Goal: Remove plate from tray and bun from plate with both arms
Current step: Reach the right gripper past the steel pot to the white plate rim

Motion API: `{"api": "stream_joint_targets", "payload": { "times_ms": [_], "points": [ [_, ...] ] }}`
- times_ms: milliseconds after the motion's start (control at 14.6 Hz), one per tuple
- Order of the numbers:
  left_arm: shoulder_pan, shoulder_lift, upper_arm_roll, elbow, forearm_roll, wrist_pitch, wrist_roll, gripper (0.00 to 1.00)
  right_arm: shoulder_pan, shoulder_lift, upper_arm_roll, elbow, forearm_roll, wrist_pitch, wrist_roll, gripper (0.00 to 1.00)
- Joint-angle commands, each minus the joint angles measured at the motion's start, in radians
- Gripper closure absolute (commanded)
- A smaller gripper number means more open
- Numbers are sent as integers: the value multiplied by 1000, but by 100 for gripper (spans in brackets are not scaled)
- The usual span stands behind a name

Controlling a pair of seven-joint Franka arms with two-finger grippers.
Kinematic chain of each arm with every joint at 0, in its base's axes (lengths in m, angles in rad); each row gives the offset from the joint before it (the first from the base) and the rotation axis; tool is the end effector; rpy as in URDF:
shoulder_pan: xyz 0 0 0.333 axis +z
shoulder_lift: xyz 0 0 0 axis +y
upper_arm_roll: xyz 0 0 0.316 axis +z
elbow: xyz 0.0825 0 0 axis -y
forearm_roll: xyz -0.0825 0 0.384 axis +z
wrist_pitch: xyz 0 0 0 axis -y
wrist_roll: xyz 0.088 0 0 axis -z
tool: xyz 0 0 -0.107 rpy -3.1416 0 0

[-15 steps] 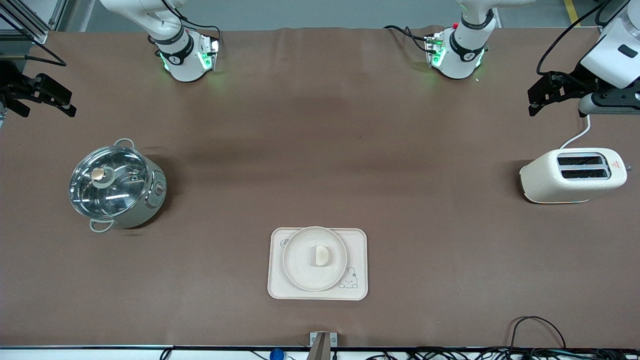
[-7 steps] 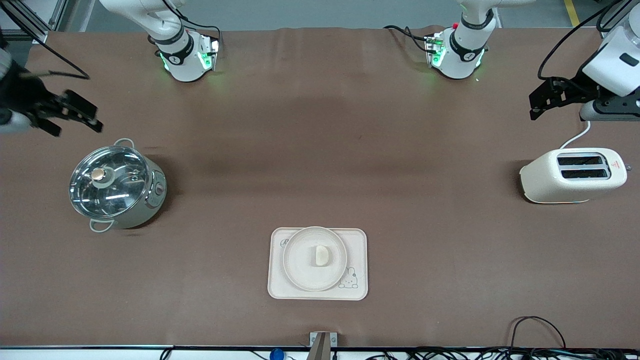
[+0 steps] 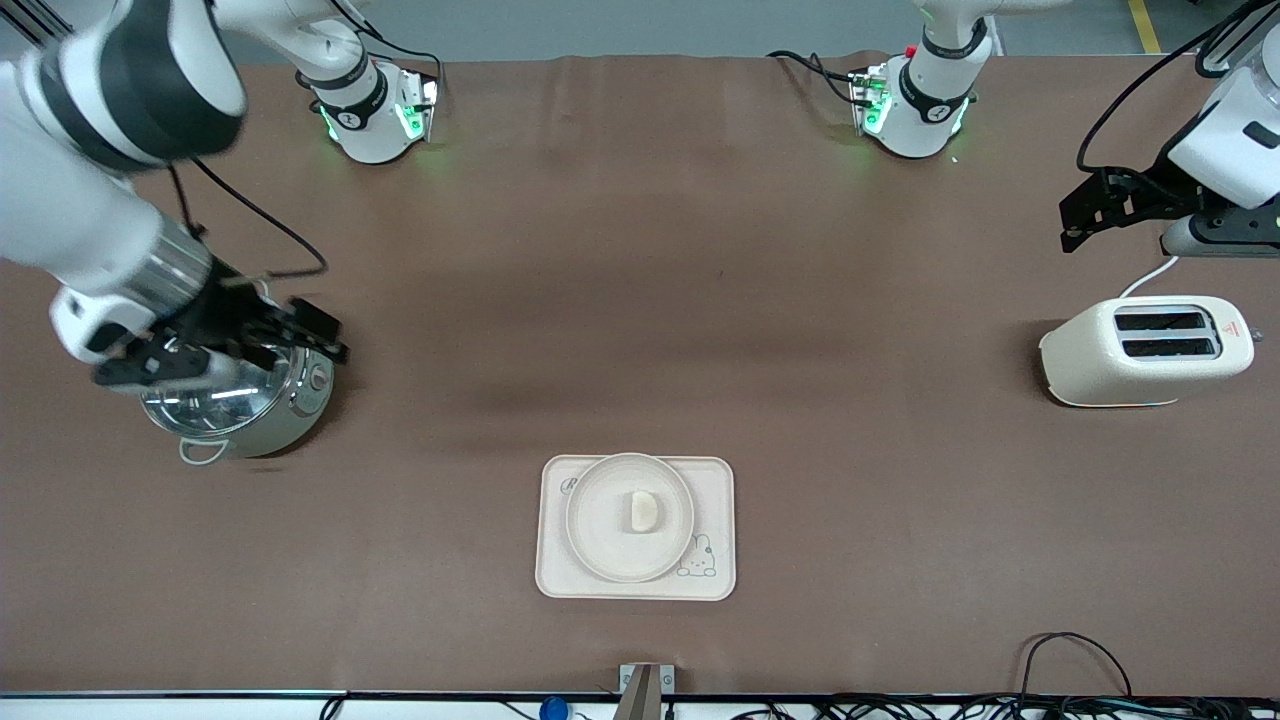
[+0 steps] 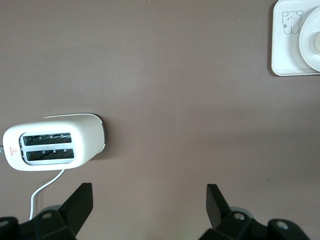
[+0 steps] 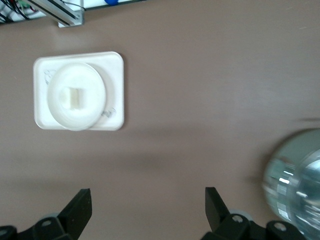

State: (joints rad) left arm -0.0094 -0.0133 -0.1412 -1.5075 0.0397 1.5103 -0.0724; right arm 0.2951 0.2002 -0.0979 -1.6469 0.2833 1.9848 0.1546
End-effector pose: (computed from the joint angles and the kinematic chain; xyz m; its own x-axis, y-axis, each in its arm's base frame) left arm 0.5390 -0.0779 0.6562 0.9969 -0.0758 0.0190 -0.0750 -0.9964 -0.0402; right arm 0.6213 0.1467 0.5096 0.9945 -0.0618 0.0849 -0.0371 -0.9631 -0.2665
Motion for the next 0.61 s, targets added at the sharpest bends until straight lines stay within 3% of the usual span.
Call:
{"api": "stream_joint_targets", "payload": {
  "times_ms": [0, 205, 547],
  "points": [
    [-4, 9, -1, 26, 23, -19, 16, 0, 56, 131, -5, 18, 66, 129, 101, 0],
    [-1, 9, -3, 26, 23, -19, 17, 0, 93, 318, -5, 73, 181, 242, 140, 0],
    [3, 7, 0, 27, 23, -19, 17, 0, 179, 664, -6, 425, 182, 255, 298, 0]
  ]
}}
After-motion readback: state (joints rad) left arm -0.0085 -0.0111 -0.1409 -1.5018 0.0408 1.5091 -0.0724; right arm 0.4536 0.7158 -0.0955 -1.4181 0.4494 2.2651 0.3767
